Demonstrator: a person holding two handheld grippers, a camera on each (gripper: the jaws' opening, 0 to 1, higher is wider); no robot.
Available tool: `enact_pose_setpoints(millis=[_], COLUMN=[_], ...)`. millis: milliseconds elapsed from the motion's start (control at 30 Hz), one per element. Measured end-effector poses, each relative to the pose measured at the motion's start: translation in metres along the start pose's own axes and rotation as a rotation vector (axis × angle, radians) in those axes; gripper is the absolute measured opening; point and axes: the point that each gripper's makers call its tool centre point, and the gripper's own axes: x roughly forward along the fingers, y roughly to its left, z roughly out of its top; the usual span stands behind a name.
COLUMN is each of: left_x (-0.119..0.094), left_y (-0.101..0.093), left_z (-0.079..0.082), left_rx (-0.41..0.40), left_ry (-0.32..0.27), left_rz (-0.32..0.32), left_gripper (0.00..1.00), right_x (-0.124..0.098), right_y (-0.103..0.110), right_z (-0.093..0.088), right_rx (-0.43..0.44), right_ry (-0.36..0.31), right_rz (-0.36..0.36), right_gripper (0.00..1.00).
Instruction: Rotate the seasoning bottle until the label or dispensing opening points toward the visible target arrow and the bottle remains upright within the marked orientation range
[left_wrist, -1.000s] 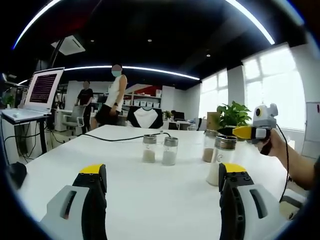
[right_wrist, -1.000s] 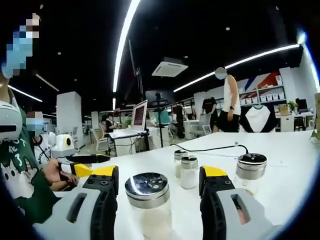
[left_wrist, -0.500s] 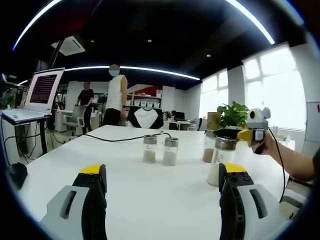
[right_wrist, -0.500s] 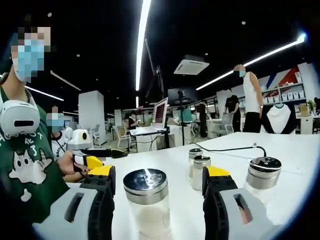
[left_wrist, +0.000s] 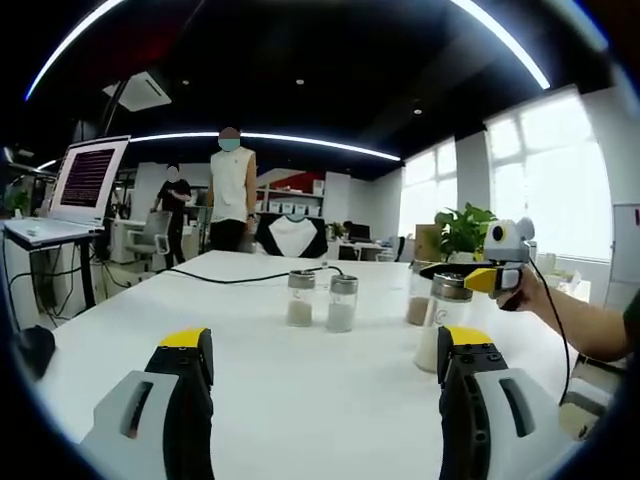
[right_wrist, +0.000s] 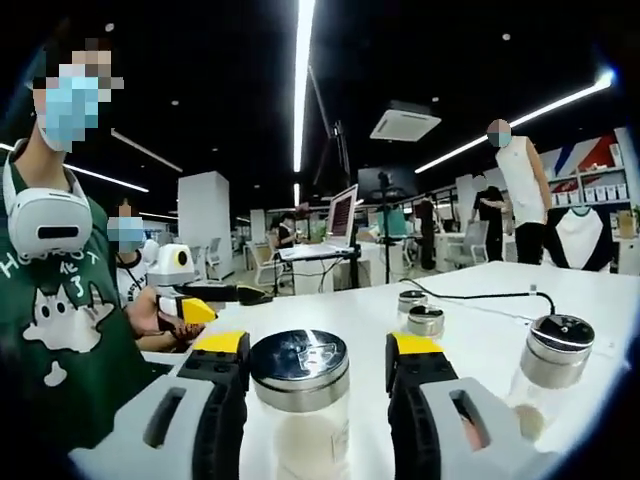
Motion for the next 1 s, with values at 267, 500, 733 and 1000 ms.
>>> enact_pose_setpoints(millis=[267, 500, 733, 1000], left_x=[0.0007, 0.0004, 0.0006, 0.0008], left_y=[-0.0011, 0.0002, -0.001, -0.001], left_z=[-0.0013, -0.0008, -0.0001, 0.0], left_rx=[0.0, -0.001, -0.002, -0.001], left_ry=[0.004, 0.004, 0.002, 0.002], left_rz=[-0.003, 0.001, -0.004, -0.005], left_gripper=[0.98, 0.98, 0.98, 0.98], right_x=[-0.0009, -0.0017, -0.0018, -0.0021], right_y=[0.0081, 0.0071, 0.0062, 0.0038], right_z=[0.0004, 0.0002, 0.0001, -0.0002], right_rx=[-0.014, -0.016, -0.013, -0.015], right_ry=[-0.005, -0.001, 0.002, 0.004], right_rz=[0.039, 0.039, 0.034, 0.021], right_gripper=[0.39, 0.38, 0.38, 0.38])
